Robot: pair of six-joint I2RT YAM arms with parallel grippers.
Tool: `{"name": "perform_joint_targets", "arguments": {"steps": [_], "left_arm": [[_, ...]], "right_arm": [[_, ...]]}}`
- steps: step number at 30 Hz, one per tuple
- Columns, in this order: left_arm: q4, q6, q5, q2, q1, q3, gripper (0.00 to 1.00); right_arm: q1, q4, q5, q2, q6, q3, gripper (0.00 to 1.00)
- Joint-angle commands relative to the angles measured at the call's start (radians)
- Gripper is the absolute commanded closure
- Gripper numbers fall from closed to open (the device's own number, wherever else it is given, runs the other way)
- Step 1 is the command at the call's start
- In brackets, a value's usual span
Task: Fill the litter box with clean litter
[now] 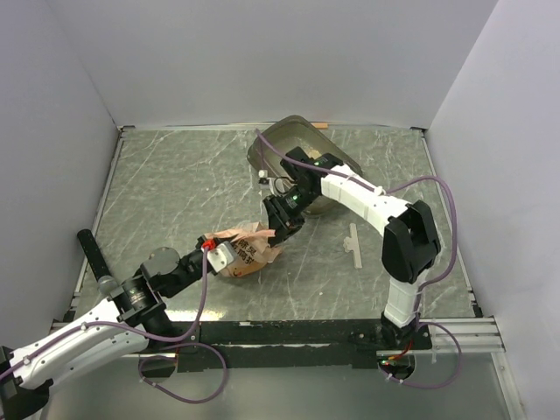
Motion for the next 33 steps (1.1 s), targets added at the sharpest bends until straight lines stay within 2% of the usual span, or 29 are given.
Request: {"name": "perform_joint_targets", "arguments": {"steps": [1,7,14,27,33], "left_arm": [[0.067,-0.002,0.065,-0.006,-0.026,0.033,0.99],[0.069,0.002,0.048,-0.006,-0.026,0.030,0.99],[0.066,0.008,0.048,0.000,-0.028,0.029,0.99],[0.093,0.002,-0.019,-0.014,-0.028,0.018,0.99],[0.107,0.004,-0.042,-0.019,-0.028,0.012,0.99]], "right_arm": [[-0.026,0.189,-0.100,-0.028,0.061,-0.126,1.00],[-0.064,0.467,-0.215,-0.166,0.184,-0.332,1.00],[-0.092,0.654,-0.292,-0.304,0.279,-0.501,1.00],[-0.115,0.837,-0.321,-0.528,0.452,-0.680,1.00],[-0.149,0.858,-0.288,-0.639,0.504,-0.754,1.00]]}}
